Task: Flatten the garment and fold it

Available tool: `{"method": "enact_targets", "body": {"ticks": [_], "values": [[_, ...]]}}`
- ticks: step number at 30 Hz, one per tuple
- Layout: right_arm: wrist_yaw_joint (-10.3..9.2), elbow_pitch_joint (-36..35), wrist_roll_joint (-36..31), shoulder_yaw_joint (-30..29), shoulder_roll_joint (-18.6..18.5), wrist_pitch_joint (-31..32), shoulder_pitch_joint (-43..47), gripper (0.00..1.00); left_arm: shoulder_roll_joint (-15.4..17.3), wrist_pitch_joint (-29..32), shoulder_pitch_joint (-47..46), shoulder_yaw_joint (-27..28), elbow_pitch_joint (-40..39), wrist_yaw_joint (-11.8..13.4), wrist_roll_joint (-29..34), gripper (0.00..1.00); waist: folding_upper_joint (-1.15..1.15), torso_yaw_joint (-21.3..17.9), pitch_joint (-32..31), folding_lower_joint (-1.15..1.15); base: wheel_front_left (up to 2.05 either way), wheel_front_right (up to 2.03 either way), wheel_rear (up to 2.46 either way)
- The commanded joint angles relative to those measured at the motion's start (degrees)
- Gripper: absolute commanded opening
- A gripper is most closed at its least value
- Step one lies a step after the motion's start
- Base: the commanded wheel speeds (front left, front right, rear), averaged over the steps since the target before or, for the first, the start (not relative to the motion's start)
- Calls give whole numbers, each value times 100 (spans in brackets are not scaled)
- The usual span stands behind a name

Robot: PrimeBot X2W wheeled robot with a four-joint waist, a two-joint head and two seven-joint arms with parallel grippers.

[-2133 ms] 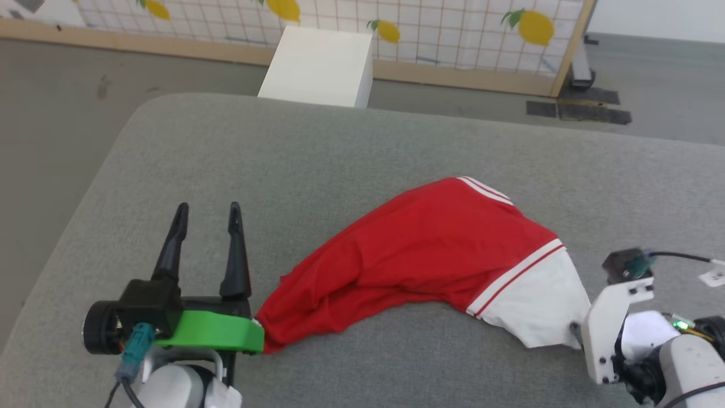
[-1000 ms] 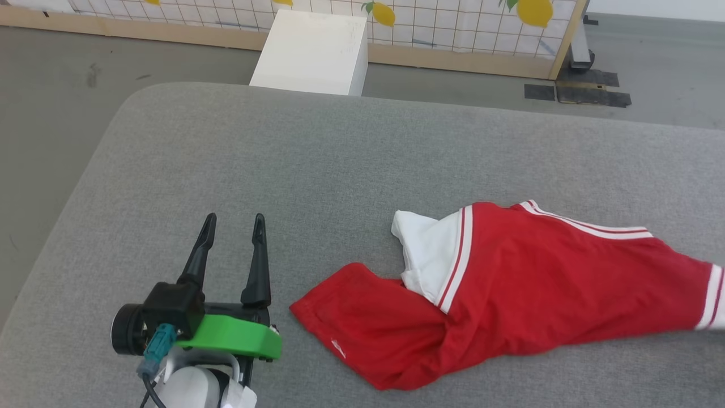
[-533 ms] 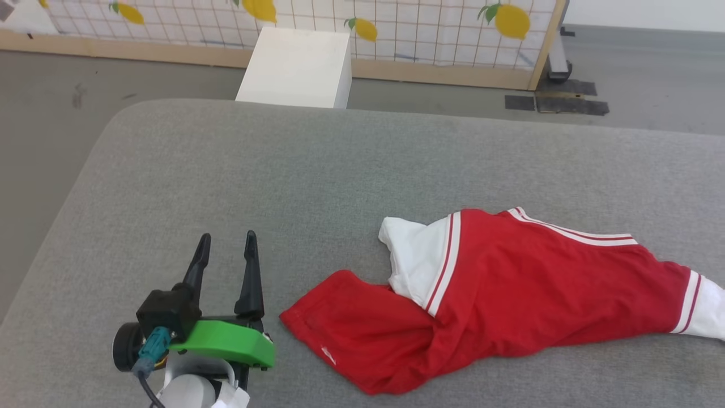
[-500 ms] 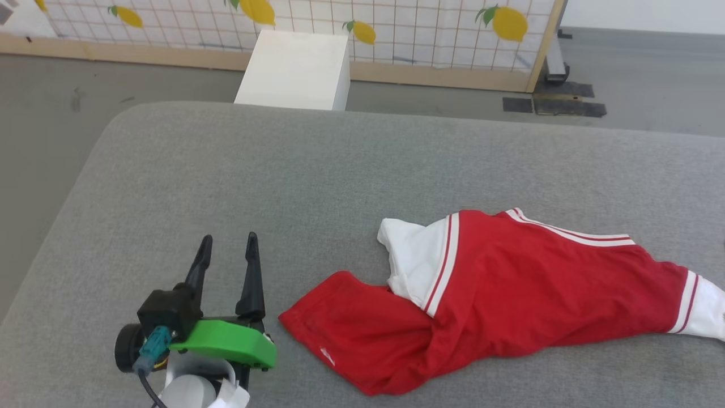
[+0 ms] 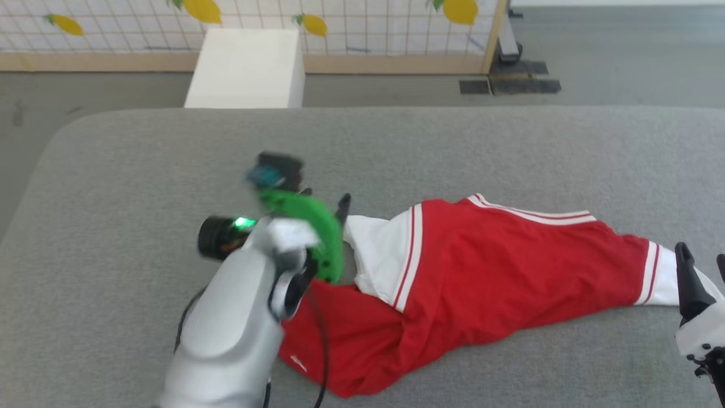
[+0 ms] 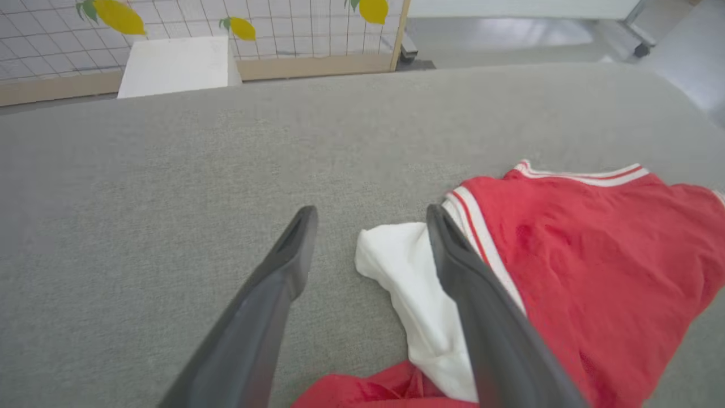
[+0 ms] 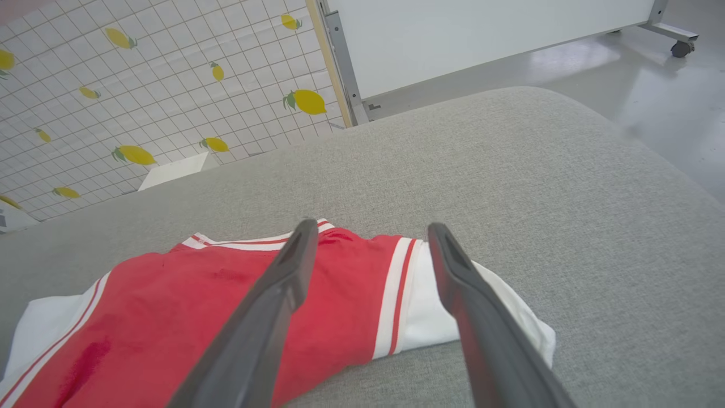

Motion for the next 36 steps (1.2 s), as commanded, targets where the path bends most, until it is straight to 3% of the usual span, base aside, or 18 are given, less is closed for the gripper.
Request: {"method": "enact_targets", "body": {"ticks": [1, 9, 16, 17, 19, 26, 27, 29, 36], "values": [[-9, -64, 8, 39, 12, 19, 30, 100, -22, 366, -376, -188, 212, -28, 50, 100, 0, -329, 359, 0, 0, 0, 0], [-9, -90, 125, 236, -39, -50, -144, 100, -31, 2192, -1732, -993, 1555, 190, 249, 100, 0, -749, 890, 0, 0, 0, 0], [-9, 37, 180, 320, -87, -190, -250, 100, -30, 2954, -1828, -1327, 2329, 294, 370, 100, 0, -881, 1080, 0, 0, 0, 0], [-9, 57, 183, 326, -98, -209, -260, 100, -30, 3033, -1798, -1330, 2399, 289, 330, 92, 0, -873, 1094, 0, 0, 0, 0], [-9, 88, 181, 348, -108, -233, -277, 100, -30, 3065, -1752, -1342, 2462, 271, 272, 2, 0, -849, 1103, 0, 0, 0, 0], [-9, 168, 164, 385, -147, -258, -312, 100, -31, 2539, -1622, -1064, 2225, 294, -227, 0, 0, -683, 962, 0, 0, 0, 0], [-9, 176, 129, 370, -214, -205, -284, 100, -25, 2078, -1543, -786, 1911, 344, -462, 0, 0, -618, 871, 0, 0, 0, 0], [-9, 183, 45, 360, -350, -91, -268, 100, 13, 1746, -1441, -576, 1595, 373, -612, 0, 0, -572, 819, 0, 0, 0, 0], [-9, 461, -407, 314, -1083, 1196, -542, 100, 264, 1379, -767, -287, 173, 495, -826, 0, 0, -403, 818, 0, 0, 0, 0]]}}
